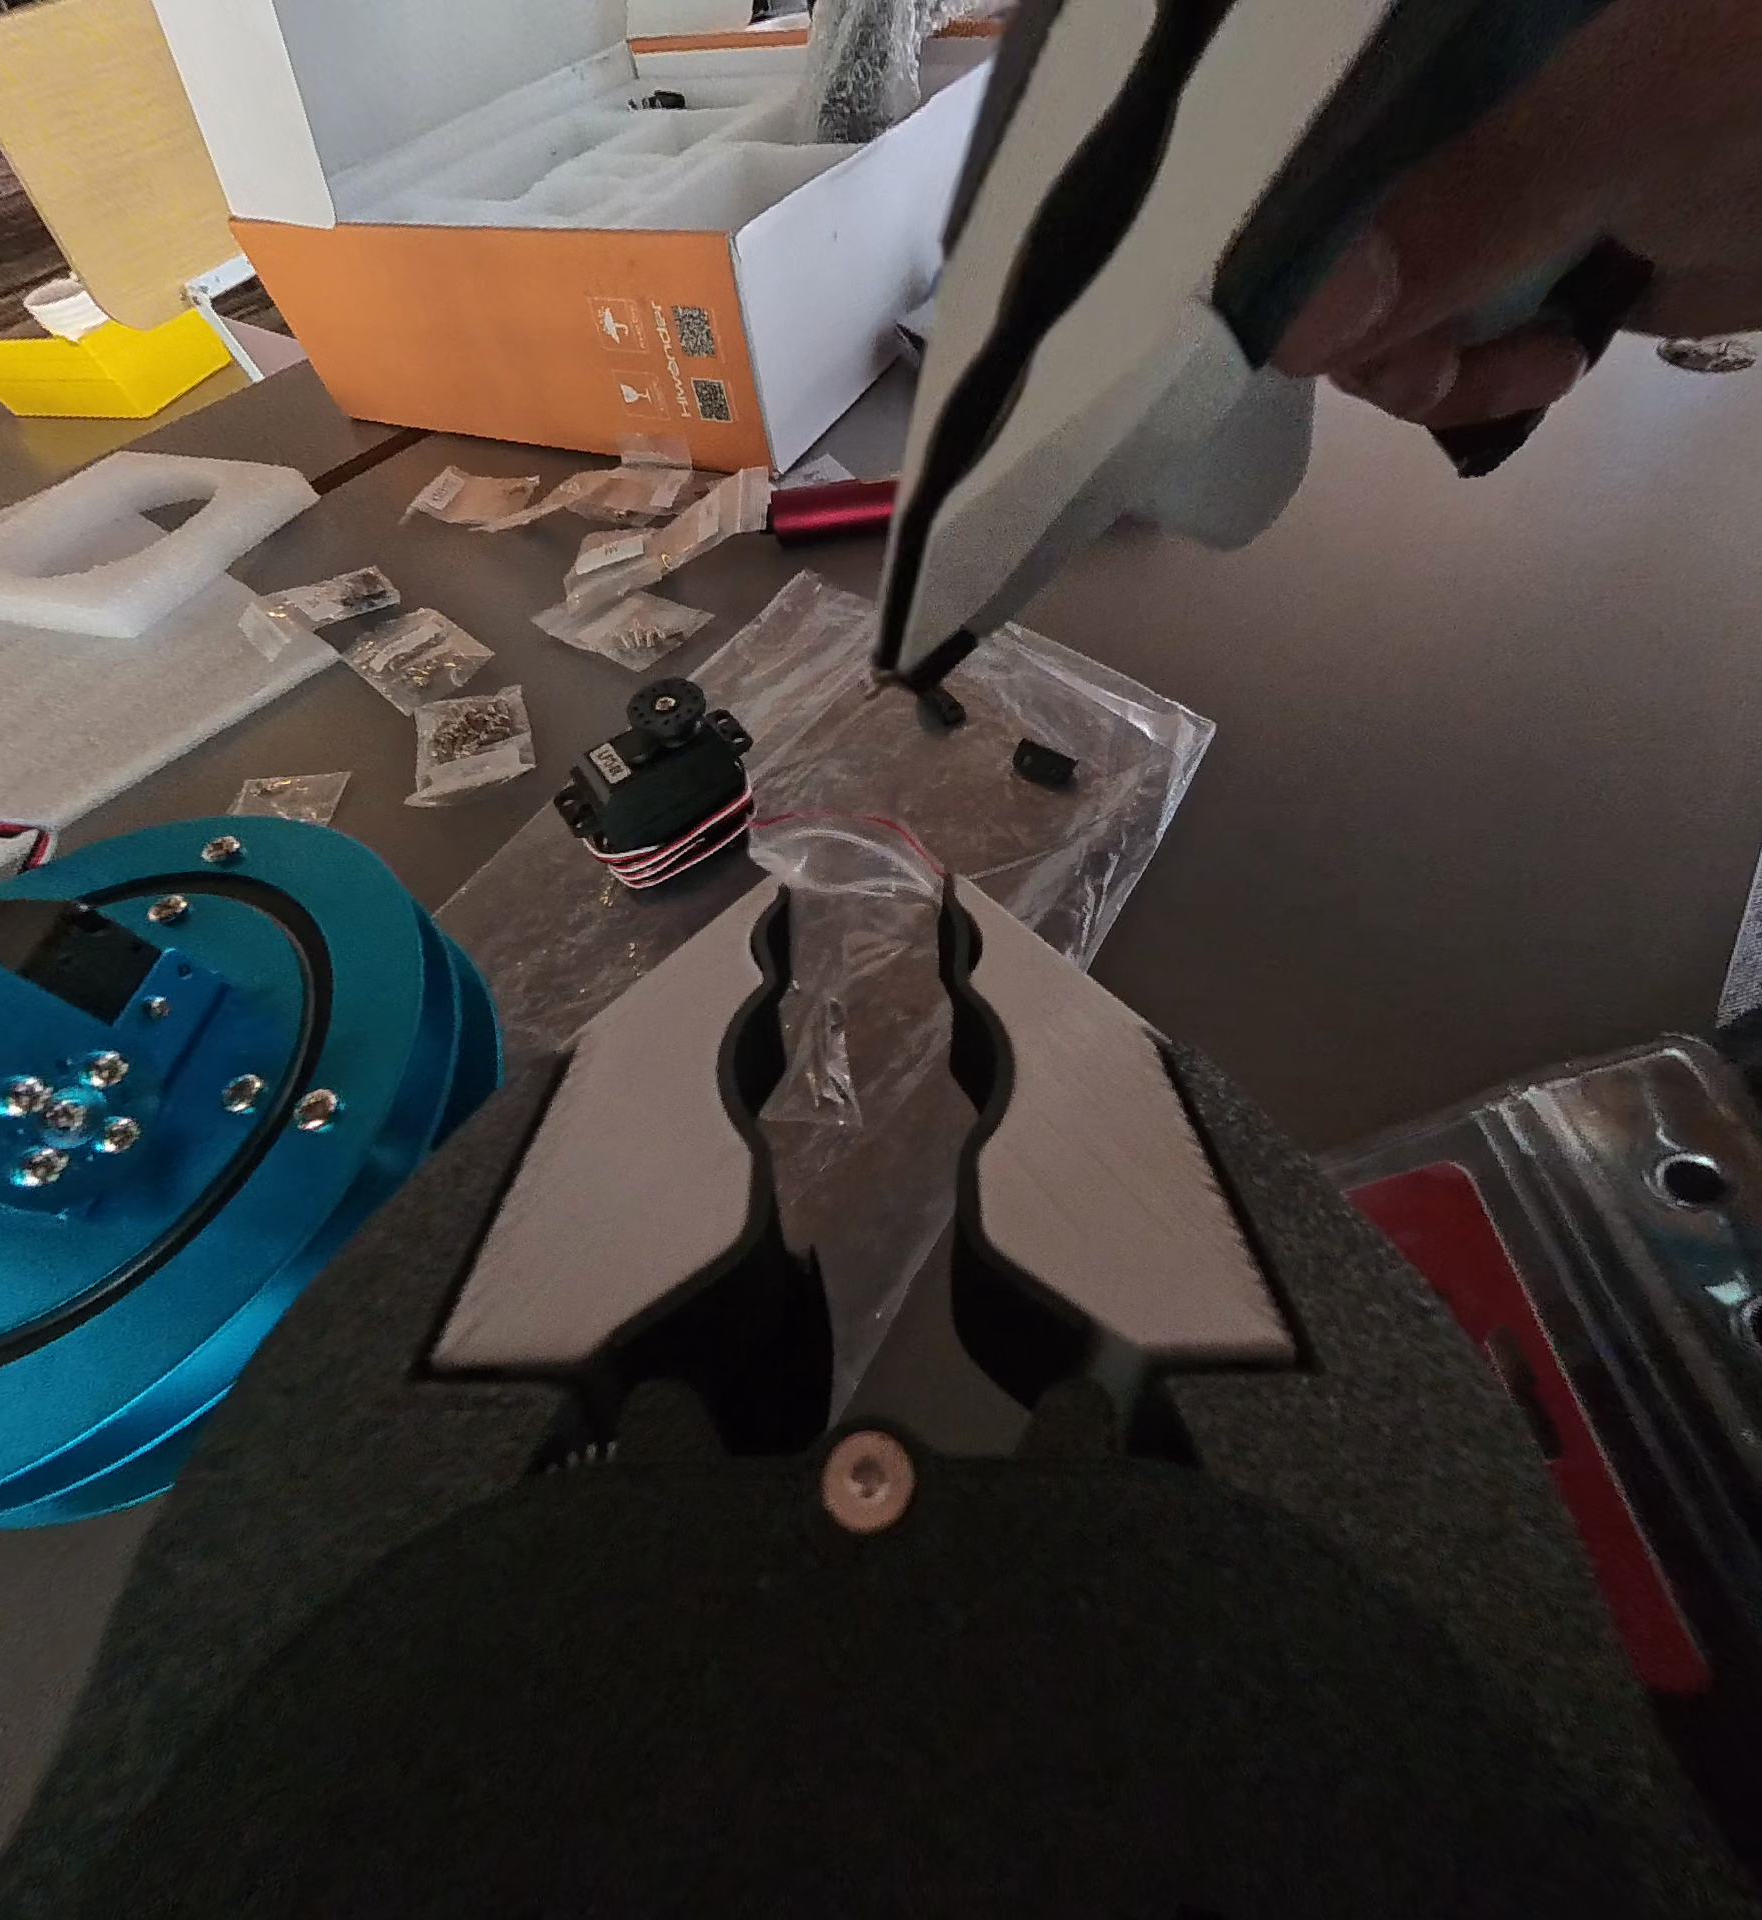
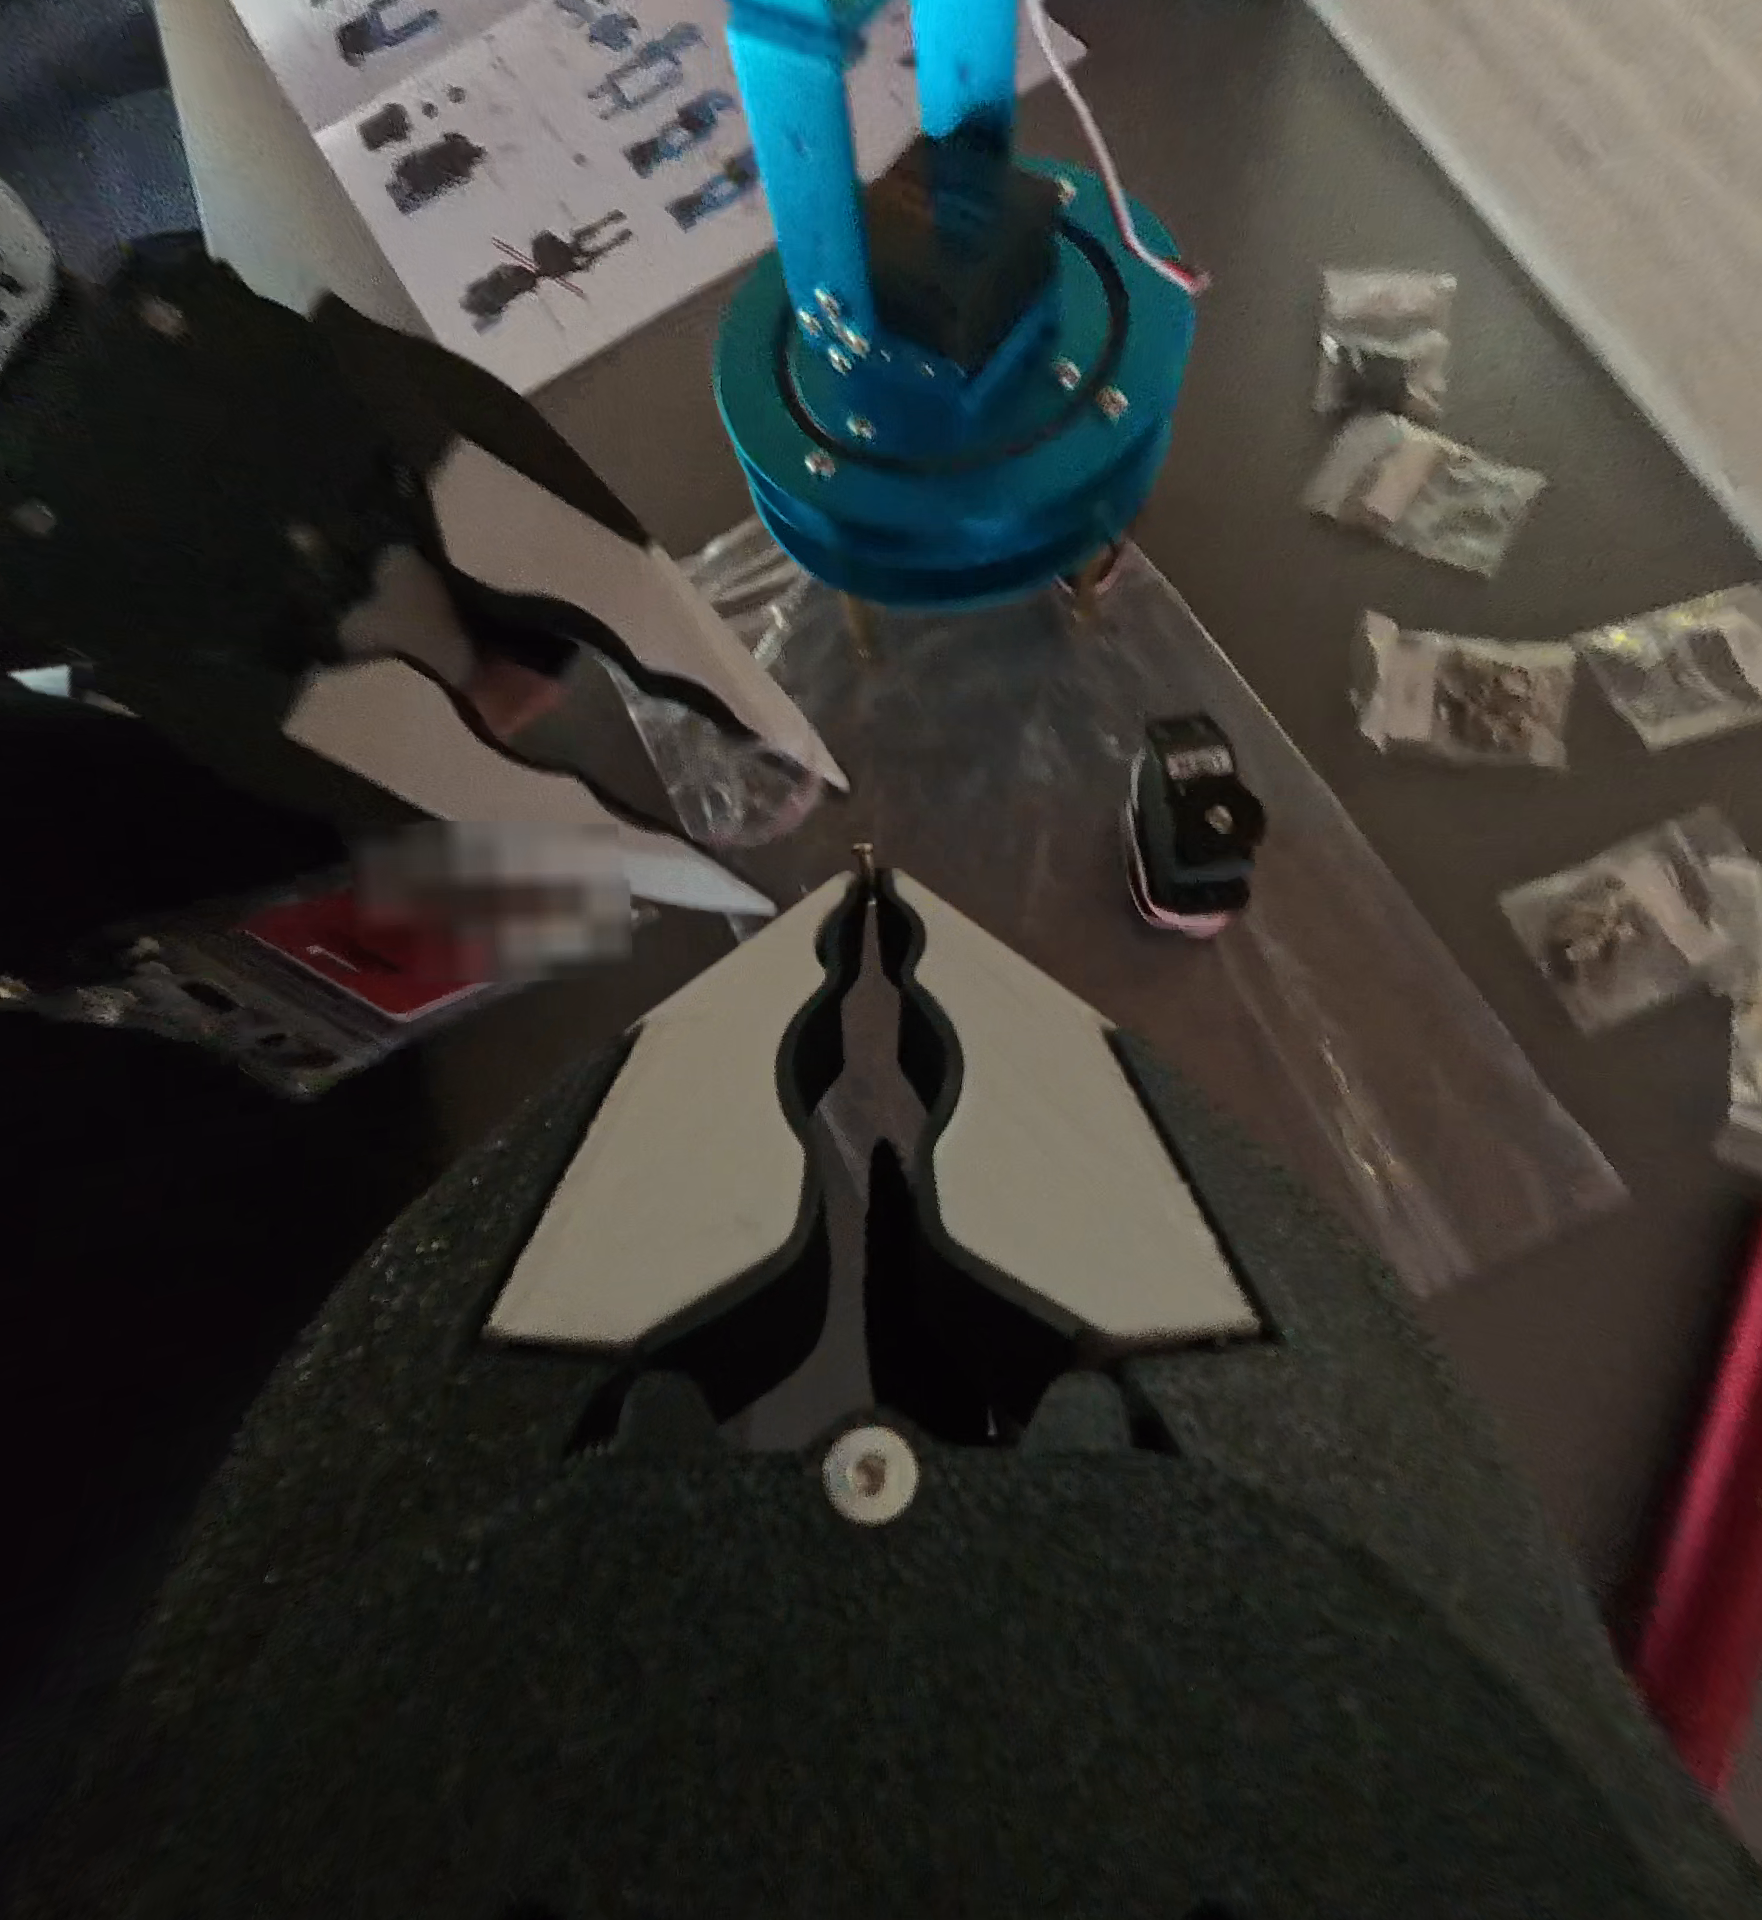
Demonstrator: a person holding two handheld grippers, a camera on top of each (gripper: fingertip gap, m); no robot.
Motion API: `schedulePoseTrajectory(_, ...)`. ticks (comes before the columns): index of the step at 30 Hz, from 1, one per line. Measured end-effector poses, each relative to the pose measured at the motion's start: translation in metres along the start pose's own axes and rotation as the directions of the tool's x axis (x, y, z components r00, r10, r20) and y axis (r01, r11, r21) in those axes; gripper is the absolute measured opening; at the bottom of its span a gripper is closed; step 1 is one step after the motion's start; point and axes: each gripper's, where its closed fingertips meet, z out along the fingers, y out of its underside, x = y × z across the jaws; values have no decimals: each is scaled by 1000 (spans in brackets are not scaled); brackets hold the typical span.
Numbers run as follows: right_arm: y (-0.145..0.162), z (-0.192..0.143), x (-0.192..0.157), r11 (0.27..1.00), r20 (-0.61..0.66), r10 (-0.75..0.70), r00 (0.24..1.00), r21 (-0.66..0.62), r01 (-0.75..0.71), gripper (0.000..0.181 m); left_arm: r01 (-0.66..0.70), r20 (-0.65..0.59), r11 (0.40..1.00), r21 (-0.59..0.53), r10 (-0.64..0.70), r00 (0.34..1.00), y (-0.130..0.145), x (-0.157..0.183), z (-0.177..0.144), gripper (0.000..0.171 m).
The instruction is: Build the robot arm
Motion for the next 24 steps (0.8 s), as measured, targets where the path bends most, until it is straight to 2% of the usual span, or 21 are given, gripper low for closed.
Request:
schedulePoseTrajectory(4,-16,12,-20,1000,67,-25,997,2,25,2,-4,-2,1000,2,4,1000,0,2,1,26)
schedulePoseTrajectory(8,-10,18,-22,998,63,-48,997,-47,51,4,1,4,1000,10,-1,1000,-2,1,0,26)
schedulePoseTrajectory(13,-14,12,-21,1000,57,-5,998,-18,6,11,4,12,1000,24,-4,1000,-4,0,0,26)
schedulePoseTrajectory(18,-8,8,-20,983,79,181,980,-24,-180,29,-23,39,998,61,21,999,-15,-2,4,26)
schedulePoseTrajectory(24,-4,7,-7,979,-77,197,977,-43,-201,1,20,16,998,54,-21,1000,-17,0,11,33)
